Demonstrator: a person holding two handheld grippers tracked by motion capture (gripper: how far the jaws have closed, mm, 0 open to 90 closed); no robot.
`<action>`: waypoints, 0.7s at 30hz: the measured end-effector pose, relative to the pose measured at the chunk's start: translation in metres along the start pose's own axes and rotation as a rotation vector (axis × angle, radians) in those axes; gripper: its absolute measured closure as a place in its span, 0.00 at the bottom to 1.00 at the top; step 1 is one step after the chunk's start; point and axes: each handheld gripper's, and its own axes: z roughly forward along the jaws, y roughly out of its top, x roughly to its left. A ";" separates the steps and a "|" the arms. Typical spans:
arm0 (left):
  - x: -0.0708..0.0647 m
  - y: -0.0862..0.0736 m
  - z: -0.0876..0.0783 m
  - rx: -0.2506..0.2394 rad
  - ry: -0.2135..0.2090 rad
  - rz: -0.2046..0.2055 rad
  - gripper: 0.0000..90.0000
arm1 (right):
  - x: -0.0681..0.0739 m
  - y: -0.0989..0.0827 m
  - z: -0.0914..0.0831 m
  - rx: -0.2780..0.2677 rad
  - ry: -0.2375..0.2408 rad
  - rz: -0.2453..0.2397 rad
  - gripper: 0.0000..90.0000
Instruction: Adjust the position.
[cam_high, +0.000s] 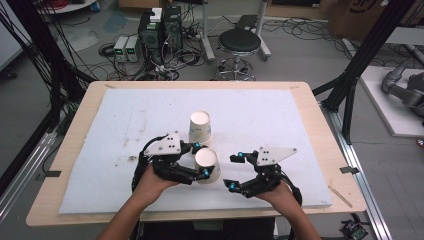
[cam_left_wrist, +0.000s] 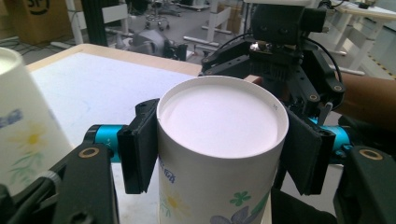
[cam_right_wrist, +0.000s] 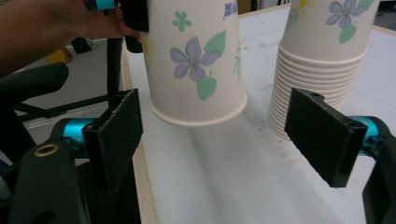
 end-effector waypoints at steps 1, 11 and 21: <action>0.000 0.000 0.002 0.001 -0.005 0.001 0.39 | 0.000 0.000 0.000 -0.002 0.003 -0.004 0.22; -0.005 0.001 0.016 0.001 -0.053 0.006 0.39 | 0.003 -0.001 0.004 -0.011 0.041 -0.006 0.22; -0.009 0.003 0.019 -0.019 -0.082 0.005 0.39 | 0.006 0.000 0.012 -0.005 0.074 -0.004 0.22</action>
